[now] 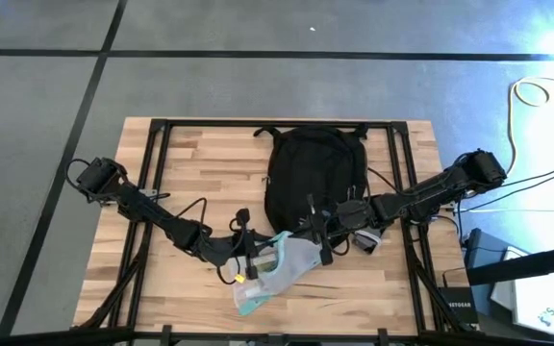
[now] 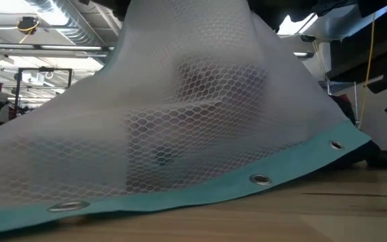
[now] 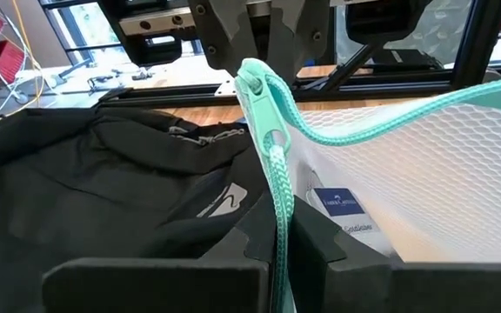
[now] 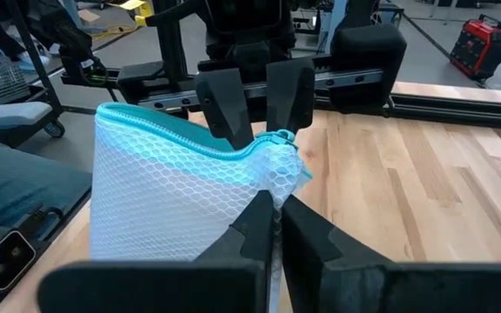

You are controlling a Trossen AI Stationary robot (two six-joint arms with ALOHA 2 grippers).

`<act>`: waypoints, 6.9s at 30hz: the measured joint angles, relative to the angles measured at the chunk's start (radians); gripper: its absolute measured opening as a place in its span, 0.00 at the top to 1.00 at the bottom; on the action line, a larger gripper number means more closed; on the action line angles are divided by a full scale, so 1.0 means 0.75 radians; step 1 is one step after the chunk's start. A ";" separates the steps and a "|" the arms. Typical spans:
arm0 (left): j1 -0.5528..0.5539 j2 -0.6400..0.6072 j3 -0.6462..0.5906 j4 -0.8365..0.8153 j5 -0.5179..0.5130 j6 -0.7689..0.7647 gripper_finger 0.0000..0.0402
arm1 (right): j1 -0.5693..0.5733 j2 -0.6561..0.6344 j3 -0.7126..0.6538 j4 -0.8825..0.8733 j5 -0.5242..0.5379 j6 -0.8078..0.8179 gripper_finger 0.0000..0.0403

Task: Unpack backpack
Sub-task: Close the transparent zipper bag

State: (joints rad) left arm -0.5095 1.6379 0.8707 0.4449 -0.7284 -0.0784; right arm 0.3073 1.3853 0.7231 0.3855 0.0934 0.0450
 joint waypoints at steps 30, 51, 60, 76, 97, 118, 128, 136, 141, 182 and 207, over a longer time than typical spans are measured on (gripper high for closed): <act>-0.028 -0.125 -0.004 -0.067 0.048 -0.062 0.57 | 0.002 -0.159 -0.002 -0.062 0.063 -0.068 1.00; -0.129 -0.023 -0.002 0.008 -0.275 0.036 0.69 | 0.002 -0.155 -0.002 -0.060 0.037 -0.034 1.00; 0.036 -0.013 -0.002 0.008 0.081 -0.135 0.67 | 0.002 -0.155 -0.002 -0.062 0.036 -0.032 1.00; 0.159 -0.013 -0.002 0.065 0.203 -0.174 0.63 | 0.001 -0.105 0.001 -0.051 0.027 -0.029 1.00; 0.174 -0.013 -0.002 0.096 0.311 -0.060 0.98 | 0.001 -0.104 0.001 -0.048 0.029 -0.026 1.00; 0.072 -0.169 -0.002 -0.257 0.021 0.355 1.00 | 0.002 -0.104 -0.001 -0.061 0.040 0.000 1.00; -0.031 -0.169 -0.002 -0.277 -0.471 0.496 1.00 | 0.002 -0.105 -0.001 -0.047 0.049 0.000 1.00; -0.078 -0.169 -0.002 -0.279 -0.624 0.412 1.00 | 0.002 -0.106 -0.001 -0.044 0.048 -0.001 1.00; -0.089 -0.169 -0.002 -0.278 -0.652 0.417 1.00 | 0.002 -0.106 -0.001 -0.049 0.047 0.000 1.00; -0.101 -0.169 -0.002 -0.266 -0.651 0.396 1.00 | -0.236 0.338 0.368 -0.299 -0.341 0.421 0.43; -0.101 -0.169 -0.002 -0.262 -0.651 0.396 1.00 | -0.217 0.411 0.368 -0.151 -0.497 0.299 0.59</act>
State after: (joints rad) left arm -0.5850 1.5108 0.8692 0.2486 -1.2164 0.2187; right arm 0.1444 1.6939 0.9989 0.2724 -0.2795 0.2692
